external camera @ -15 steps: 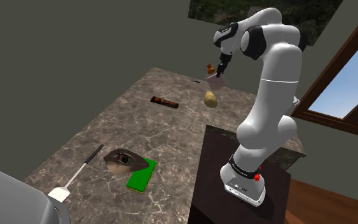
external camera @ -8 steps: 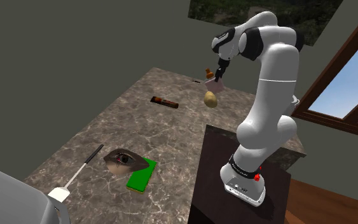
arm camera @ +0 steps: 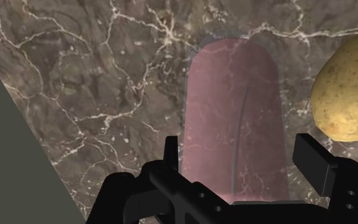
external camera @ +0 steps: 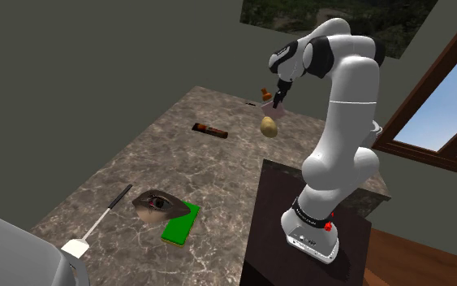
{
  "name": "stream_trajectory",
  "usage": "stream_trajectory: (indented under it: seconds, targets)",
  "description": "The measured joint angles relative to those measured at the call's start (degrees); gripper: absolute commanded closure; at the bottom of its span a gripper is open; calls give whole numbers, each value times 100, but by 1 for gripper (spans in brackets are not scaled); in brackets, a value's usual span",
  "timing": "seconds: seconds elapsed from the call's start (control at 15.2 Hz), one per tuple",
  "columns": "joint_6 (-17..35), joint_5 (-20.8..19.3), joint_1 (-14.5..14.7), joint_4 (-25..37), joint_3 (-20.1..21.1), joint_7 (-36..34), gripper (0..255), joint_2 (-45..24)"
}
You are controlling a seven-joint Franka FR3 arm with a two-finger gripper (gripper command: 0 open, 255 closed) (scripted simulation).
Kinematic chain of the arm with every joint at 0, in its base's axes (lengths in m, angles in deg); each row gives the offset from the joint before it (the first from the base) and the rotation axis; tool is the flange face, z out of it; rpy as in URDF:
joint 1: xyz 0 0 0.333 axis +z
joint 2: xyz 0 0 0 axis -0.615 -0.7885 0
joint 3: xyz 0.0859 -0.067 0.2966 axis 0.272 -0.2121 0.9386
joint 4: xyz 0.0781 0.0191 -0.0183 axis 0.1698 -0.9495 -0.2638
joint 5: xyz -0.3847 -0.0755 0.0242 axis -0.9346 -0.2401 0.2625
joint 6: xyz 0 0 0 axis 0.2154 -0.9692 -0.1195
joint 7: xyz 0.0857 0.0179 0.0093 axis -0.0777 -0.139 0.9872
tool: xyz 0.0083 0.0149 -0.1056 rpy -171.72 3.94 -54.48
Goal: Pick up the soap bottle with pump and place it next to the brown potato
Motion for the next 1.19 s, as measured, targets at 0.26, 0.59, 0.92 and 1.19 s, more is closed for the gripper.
stream_trajectory:
  seconds: [0.26, 0.59, 0.92, 1.19]
  targets:
    - [14, 12, -4, 15, 4, 3, 255, -33]
    - [19, 4, 9, -82, 9, 6, 0, -37]
    - [-196, -56, 30, 26, -19, -32, 0, 64]
    - [-552, -147, 58, 227, -62, -91, 0, 238]
